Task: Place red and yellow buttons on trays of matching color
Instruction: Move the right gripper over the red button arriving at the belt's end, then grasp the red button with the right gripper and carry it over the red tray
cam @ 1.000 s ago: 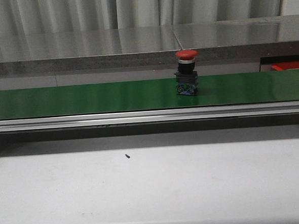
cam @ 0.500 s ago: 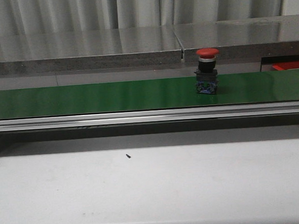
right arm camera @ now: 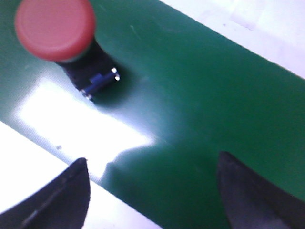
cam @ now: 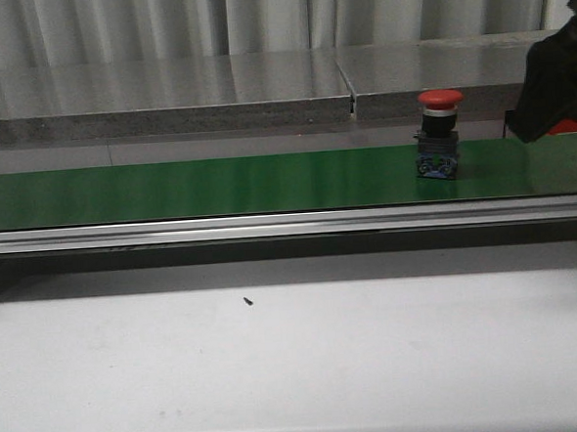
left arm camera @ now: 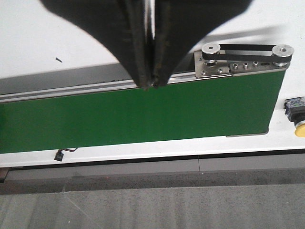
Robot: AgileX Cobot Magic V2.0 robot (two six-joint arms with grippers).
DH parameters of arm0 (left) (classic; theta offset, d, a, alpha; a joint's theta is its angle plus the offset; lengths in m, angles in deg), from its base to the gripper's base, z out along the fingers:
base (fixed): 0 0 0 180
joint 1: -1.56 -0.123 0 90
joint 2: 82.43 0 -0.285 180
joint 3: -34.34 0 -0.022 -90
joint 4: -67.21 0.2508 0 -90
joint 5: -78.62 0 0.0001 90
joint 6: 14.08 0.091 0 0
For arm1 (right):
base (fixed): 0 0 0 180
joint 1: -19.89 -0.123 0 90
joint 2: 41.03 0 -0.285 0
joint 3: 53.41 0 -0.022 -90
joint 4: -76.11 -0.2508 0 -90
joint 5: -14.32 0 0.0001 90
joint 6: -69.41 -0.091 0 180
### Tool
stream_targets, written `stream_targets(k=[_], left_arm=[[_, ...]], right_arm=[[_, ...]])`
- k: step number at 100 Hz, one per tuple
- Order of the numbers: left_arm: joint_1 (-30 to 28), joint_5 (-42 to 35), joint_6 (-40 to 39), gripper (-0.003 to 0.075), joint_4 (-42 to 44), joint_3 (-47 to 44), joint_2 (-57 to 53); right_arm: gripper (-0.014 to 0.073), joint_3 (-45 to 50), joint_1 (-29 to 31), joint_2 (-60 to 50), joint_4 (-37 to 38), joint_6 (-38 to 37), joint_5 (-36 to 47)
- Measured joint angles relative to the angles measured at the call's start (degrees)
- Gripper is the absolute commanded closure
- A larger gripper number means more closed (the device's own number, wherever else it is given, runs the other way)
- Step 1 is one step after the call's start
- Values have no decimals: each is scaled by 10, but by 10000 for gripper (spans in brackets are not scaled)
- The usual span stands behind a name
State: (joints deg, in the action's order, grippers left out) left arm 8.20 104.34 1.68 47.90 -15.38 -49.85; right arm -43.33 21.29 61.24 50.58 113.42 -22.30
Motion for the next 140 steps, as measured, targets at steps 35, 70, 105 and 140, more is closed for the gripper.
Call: stream_targets(k=[35, 70, 105, 140], left_arm=[[0, 0, 0, 739, 0, 0, 0], [0, 0, 0, 739, 0, 0, 0], [0, 0, 0, 739, 0, 0, 0], [0, 0, 0, 739, 0, 0, 0]], right_arm=[[45, -82, -31, 70, -9, 1, -19], [417, -107, -25, 83, -11, 1, -42], [418, -191, 94, 83, -11, -60, -89], [418, -232, 283, 99, -11, -95, -57]])
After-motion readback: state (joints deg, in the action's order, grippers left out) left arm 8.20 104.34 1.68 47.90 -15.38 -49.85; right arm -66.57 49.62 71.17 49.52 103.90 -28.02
